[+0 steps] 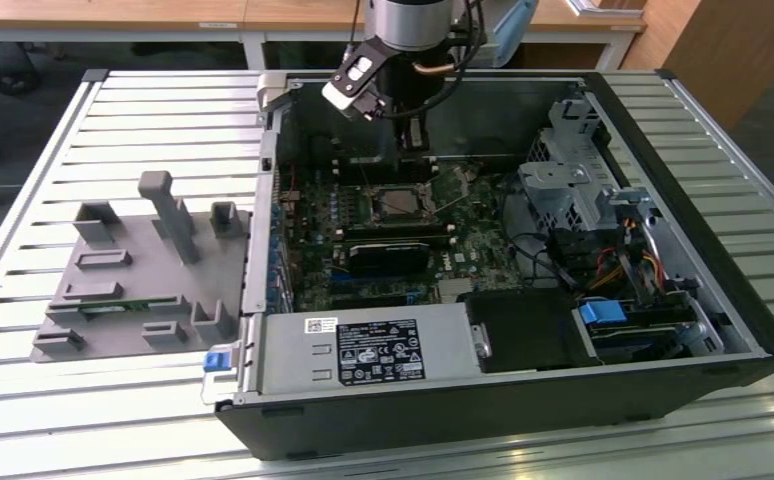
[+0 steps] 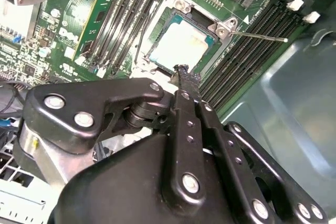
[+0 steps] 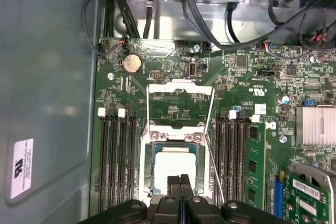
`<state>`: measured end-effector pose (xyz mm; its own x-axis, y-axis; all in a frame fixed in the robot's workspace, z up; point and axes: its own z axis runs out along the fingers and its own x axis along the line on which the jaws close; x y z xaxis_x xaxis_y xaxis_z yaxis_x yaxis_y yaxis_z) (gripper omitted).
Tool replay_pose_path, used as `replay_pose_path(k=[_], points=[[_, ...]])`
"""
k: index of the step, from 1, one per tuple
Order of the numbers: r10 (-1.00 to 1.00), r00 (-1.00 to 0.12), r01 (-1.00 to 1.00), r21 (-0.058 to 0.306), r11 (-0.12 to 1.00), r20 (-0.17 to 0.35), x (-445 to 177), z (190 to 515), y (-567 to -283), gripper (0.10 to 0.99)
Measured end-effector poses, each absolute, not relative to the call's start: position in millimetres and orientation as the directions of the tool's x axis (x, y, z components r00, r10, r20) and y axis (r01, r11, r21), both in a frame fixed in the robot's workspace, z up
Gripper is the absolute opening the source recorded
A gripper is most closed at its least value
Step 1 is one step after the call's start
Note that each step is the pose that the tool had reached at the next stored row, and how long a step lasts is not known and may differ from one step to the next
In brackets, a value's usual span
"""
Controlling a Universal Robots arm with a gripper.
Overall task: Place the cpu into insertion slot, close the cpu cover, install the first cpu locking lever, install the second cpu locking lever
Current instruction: 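Close the cpu cover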
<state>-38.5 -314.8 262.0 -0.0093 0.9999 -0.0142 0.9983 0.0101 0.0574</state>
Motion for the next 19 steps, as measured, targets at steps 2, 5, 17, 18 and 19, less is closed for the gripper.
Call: replay_pose_path(k=[2, 5, 17, 18, 19], points=[[1.000, -0.009, 0.998, 0.057, 0.010, -0.014, -38.5, 262.3, -315.8, 0.106], [1.000, -0.009, 0.998, 0.057, 0.010, -0.014, -38.5, 262.3, -319.9, 0.106], [1.000, -0.009, 0.999, 0.046, 0.010, -0.014, 0.6, 262.2, -328.6, 0.106], [1.000, -0.009, 0.999, 0.045, 0.010, -0.014, 2.1, 262.2, -328.6, 0.106], [1.000, -0.009, 0.999, 0.045, 0.010, -0.014, 3.0, 262.2, -328.6, 0.106]])
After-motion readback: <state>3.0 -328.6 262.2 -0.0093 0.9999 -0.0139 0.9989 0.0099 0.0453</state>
